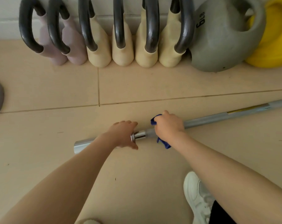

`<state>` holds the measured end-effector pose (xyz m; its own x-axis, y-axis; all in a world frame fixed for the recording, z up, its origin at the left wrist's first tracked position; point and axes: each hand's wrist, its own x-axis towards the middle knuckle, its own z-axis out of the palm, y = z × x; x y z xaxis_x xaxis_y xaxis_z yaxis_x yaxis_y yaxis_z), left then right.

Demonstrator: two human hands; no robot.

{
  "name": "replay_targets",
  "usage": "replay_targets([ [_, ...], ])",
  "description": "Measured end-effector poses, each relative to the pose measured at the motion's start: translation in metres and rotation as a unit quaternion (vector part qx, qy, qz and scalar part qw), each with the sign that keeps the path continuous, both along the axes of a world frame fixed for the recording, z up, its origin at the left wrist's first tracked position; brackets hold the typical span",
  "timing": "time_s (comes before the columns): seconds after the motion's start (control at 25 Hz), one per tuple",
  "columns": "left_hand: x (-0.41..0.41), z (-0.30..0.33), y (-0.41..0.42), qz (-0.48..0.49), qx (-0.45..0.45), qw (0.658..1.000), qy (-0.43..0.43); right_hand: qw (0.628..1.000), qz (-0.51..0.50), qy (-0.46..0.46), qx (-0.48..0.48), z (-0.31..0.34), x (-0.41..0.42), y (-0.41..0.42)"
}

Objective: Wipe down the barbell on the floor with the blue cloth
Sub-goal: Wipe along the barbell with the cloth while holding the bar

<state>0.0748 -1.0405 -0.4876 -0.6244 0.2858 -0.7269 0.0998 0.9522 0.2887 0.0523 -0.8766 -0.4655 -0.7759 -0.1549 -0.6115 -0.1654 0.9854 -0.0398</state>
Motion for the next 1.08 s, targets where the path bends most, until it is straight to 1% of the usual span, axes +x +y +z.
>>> replay_targets([
  [0.08,0.007,-0.005,0.005,-0.035,-0.012,0.999,0.024,0.997,0.030,-0.028,-0.068,0.001,0.021,-0.029],
  [0.12,0.012,-0.006,0.007,-0.042,-0.016,0.998,0.037,0.995,0.042,-0.029,-0.085,0.002,0.031,-0.035],
  [0.2,0.020,-0.008,0.008,-0.052,-0.020,0.996,0.065,0.996,0.050,-0.007,-0.068,0.002,0.032,-0.019],
  [0.24,0.023,-0.009,0.007,-0.051,-0.020,0.996,0.073,0.999,0.032,0.002,-0.041,0.001,0.026,-0.004],
  [0.32,0.022,-0.010,0.005,-0.032,-0.012,0.997,0.072,0.998,-0.044,0.026,0.039,0.000,0.016,0.025],
  [0.36,0.020,-0.010,0.004,-0.023,-0.007,0.998,0.065,0.994,-0.084,0.033,0.062,-0.001,0.016,0.029],
  [0.4,0.017,-0.009,0.004,-0.019,-0.005,0.998,0.055,0.991,-0.117,0.033,0.056,-0.002,0.018,0.023],
  [0.44,0.014,-0.008,0.004,-0.017,-0.004,0.999,0.046,0.990,-0.133,0.028,0.027,-0.002,0.023,0.009],
  [0.48,0.012,-0.007,0.005,-0.018,-0.005,0.999,0.036,0.991,-0.130,0.015,-0.006,-0.002,0.029,-0.008],
  [0.56,0.010,-0.005,0.006,-0.014,-0.004,1.000,0.023,0.997,-0.068,0.002,-0.046,-0.003,0.042,-0.028],
  [0.64,0.011,-0.005,0.005,-0.001,-0.004,1.000,0.023,0.999,-0.011,0.008,-0.037,-0.002,0.034,-0.015],
  [0.68,0.011,-0.006,0.005,0.003,-0.003,1.000,0.024,1.000,-0.012,0.013,-0.014,-0.001,0.025,0.002],
  [0.76,0.011,-0.008,0.002,0.015,0.001,0.999,0.028,0.996,-0.072,0.035,0.044,-0.005,0.013,0.038],
  [0.8,0.012,-0.007,0.002,0.024,0.004,0.999,0.031,0.991,-0.112,0.042,0.057,-0.007,0.013,0.045],
  [0.84,0.012,-0.006,0.001,0.029,0.004,0.999,0.032,0.988,-0.140,0.042,0.049,-0.007,0.018,0.042],
  [0.88,0.014,-0.005,0.001,0.029,0.001,0.999,0.032,0.988,-0.144,0.037,0.028,-0.005,0.026,0.031],
  [0.92,0.014,-0.005,0.002,0.027,-0.003,0.999,0.034,0.992,-0.121,0.032,0.005,-0.004,0.034,0.019],
  [1.0,0.016,-0.003,0.002,0.037,-0.011,0.999,0.033,0.998,-0.033,0.028,-0.042,-0.005,0.048,0.008],
  [1.04,0.014,-0.001,0.001,0.050,-0.011,0.998,0.033,0.998,0.008,0.035,-0.049,-0.005,0.043,0.015],
  [1.08,0.013,-0.001,-0.001,0.066,-0.011,0.997,0.032,0.998,0.026,0.045,-0.038,-0.004,0.031,0.029],
])
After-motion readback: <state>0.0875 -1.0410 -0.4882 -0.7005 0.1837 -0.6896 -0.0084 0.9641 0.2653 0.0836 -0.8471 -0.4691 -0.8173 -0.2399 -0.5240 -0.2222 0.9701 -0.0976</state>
